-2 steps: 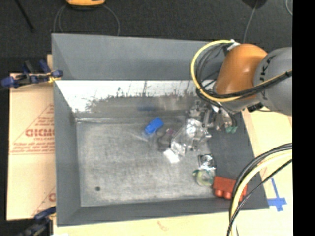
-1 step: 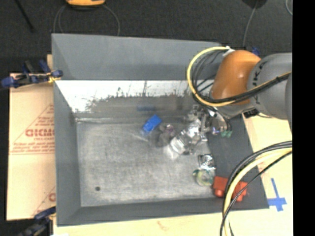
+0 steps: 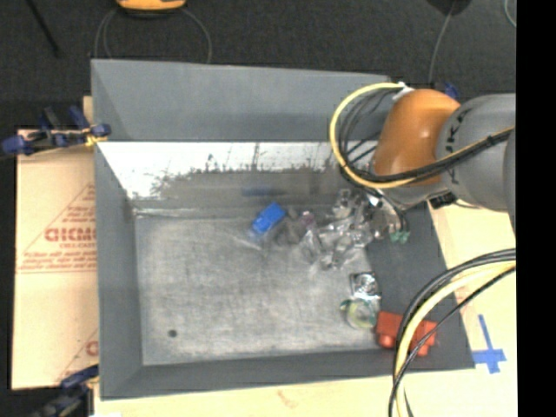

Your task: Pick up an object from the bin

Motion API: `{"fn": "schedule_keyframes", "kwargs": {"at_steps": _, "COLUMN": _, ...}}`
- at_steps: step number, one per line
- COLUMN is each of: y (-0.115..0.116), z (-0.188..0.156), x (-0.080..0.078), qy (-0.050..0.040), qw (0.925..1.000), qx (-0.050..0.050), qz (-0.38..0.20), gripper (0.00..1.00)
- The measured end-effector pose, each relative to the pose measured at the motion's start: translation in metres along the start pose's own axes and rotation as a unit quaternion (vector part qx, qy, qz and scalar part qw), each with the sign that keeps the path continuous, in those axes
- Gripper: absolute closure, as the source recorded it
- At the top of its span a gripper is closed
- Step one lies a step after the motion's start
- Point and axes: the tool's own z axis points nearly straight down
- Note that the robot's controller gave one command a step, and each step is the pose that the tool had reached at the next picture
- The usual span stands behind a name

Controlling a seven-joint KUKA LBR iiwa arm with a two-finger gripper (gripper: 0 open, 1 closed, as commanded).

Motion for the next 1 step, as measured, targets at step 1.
{"fn": "schedule_keyframes", "kwargs": {"at_steps": 1, "y": 0.011, "z": -0.1472, "x": -0.0061, "qy": -0.0003, "qw": 1.0, "qx": 0.0, "qz": -0.009, "gripper": 1.0}}
